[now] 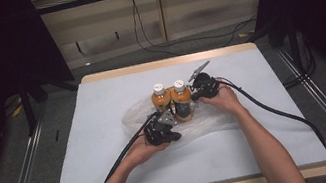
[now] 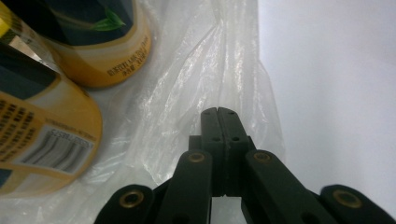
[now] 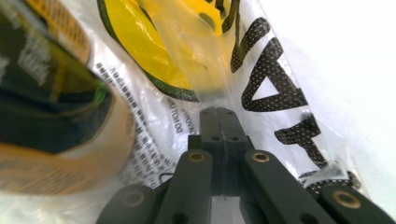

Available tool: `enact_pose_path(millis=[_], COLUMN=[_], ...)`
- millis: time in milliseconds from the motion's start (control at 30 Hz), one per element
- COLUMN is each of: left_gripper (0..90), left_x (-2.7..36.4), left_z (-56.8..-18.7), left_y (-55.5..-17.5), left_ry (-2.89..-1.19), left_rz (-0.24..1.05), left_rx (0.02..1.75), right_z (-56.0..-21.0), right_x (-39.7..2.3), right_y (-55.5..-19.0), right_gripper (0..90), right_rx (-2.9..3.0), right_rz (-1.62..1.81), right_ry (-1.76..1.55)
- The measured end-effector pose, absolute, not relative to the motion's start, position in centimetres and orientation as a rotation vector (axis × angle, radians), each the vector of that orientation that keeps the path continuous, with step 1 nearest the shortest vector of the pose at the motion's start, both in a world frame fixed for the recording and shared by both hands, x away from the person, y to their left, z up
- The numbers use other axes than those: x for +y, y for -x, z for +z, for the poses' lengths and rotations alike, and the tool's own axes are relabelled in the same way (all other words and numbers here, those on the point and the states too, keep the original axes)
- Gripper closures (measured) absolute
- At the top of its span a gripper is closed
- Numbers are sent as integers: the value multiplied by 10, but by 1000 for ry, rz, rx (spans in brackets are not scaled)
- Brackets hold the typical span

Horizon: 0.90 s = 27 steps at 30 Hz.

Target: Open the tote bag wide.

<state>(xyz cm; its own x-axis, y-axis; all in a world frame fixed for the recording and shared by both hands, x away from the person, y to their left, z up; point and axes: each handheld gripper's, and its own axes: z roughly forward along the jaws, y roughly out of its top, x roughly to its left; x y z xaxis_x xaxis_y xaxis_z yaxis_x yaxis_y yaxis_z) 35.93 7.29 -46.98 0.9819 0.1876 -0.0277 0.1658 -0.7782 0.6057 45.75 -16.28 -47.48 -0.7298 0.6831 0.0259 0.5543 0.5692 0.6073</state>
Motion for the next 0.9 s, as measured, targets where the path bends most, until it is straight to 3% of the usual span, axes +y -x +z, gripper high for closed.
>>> enact_pose_path(millis=[133, 900], left_gripper=[900, 900], left_x=[79, 93], left_z=[-470, -471], left_y=[-358, -335], left_ry=[-2467, -2461], left_rz=[-19, -55], left_rx=[241, 171], right_z=[-476, -477], right_x=[-165, -156], right_y=[-462, -475], right_gripper=[900, 900], right_rx=[2577, 2508], right_rz=[927, 900], right_ry=[-1071, -1156])
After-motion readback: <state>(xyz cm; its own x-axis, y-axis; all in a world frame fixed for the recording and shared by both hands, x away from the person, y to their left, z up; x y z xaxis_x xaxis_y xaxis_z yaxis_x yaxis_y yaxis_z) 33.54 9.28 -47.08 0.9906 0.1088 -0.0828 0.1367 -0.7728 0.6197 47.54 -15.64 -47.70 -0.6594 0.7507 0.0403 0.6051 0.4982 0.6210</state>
